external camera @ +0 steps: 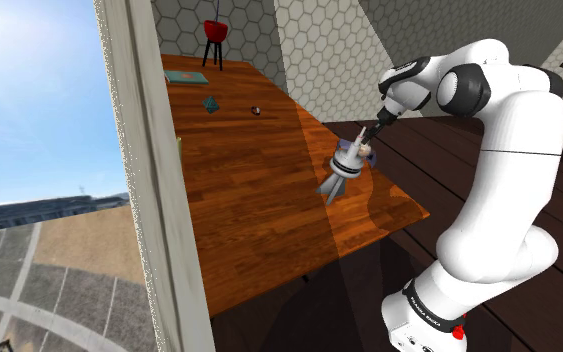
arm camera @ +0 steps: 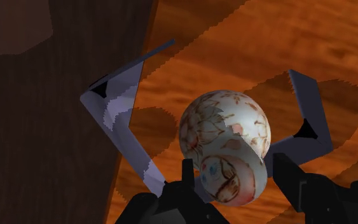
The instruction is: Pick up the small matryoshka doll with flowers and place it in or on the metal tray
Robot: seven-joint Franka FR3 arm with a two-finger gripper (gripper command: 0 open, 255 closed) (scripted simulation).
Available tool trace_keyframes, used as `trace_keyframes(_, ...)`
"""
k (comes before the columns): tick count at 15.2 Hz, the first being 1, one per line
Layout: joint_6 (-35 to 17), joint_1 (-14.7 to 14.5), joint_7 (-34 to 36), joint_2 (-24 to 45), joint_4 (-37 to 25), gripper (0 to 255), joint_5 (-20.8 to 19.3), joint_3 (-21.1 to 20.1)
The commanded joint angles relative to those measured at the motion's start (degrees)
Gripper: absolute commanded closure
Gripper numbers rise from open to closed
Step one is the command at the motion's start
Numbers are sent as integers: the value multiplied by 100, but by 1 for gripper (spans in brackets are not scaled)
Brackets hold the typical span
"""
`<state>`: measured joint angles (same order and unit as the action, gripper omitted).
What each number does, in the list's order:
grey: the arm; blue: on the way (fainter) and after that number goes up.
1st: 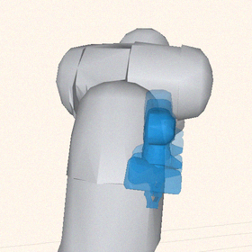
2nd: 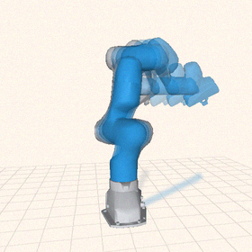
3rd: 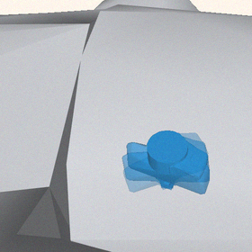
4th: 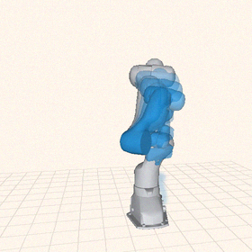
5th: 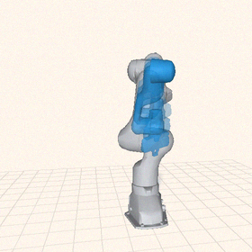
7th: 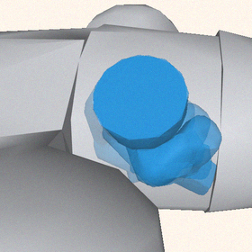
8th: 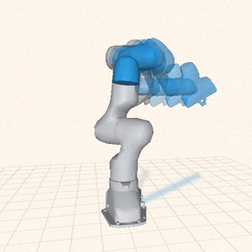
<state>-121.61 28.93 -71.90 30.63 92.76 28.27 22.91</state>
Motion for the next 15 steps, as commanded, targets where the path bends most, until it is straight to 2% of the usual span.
trace_keyframes(1, -1, 1, -1, -1, -2, 255, 1, 0)
trace_keyframes(2, 0, 1, -1, 0, -2, 0, 1, 0)
trace_keyframes(7, -1, 1, -1, -1, -2, 0, 1, 0)
trace_keyframes(11, 518, 19, 121, -337, -207, 0, -206, 131)
trace_keyframes(15, 518, 19, 121, -337, -207, 0, -206, 131)
